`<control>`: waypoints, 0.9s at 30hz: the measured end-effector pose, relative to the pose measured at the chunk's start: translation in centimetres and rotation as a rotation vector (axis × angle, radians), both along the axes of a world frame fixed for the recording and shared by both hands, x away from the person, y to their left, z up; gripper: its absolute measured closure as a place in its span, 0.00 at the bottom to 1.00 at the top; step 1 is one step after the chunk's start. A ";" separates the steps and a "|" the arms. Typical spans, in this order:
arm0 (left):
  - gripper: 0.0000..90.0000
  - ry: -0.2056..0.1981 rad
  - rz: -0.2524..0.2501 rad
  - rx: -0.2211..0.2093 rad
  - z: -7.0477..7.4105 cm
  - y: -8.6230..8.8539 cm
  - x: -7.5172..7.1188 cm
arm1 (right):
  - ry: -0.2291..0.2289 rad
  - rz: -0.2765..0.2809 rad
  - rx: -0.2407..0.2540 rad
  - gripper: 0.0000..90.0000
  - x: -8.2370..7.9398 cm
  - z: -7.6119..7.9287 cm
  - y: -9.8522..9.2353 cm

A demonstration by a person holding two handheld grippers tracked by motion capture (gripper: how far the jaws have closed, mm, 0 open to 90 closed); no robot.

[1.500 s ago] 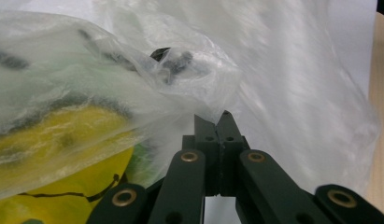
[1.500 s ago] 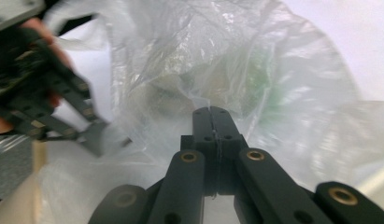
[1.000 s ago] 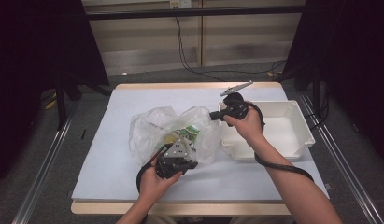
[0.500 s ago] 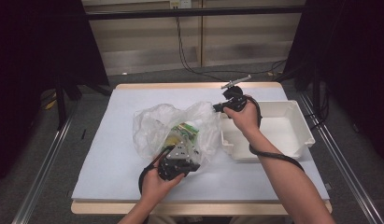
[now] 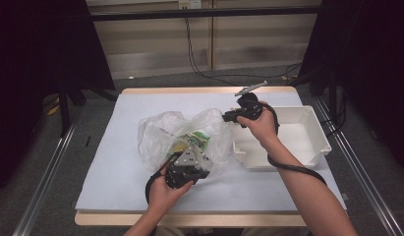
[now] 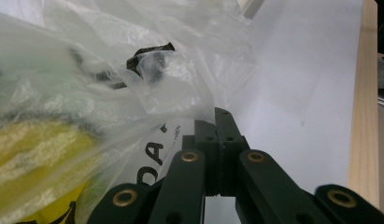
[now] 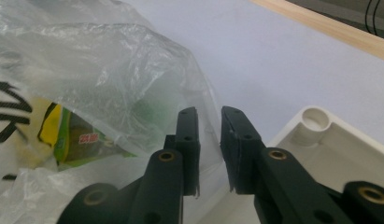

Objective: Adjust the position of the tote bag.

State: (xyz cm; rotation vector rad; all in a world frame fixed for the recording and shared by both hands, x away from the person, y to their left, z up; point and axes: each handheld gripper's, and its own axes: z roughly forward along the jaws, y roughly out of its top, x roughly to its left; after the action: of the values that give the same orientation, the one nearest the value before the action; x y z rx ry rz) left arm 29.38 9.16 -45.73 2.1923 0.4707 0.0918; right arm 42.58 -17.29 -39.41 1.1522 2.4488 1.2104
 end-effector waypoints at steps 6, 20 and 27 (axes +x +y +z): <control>1.00 -0.001 0.014 -0.007 0.0 0.0 0.1 | 0.001 0.020 -0.010 0.61 -1.0 0.5 -0.6; 1.00 -0.002 0.023 0.012 -0.4 -0.1 0.2 | -0.048 0.107 -0.018 0.22 -1.7 1.8 1.5; 1.00 0.007 0.022 0.018 -0.5 -0.3 0.1 | -0.023 0.102 -0.004 0.41 -0.3 1.1 2.7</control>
State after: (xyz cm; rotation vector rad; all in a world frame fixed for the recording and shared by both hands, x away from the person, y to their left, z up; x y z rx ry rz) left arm 29.53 8.86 -46.27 2.2064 0.4993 0.1011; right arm 42.24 -14.59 -38.29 1.0176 2.5190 1.2379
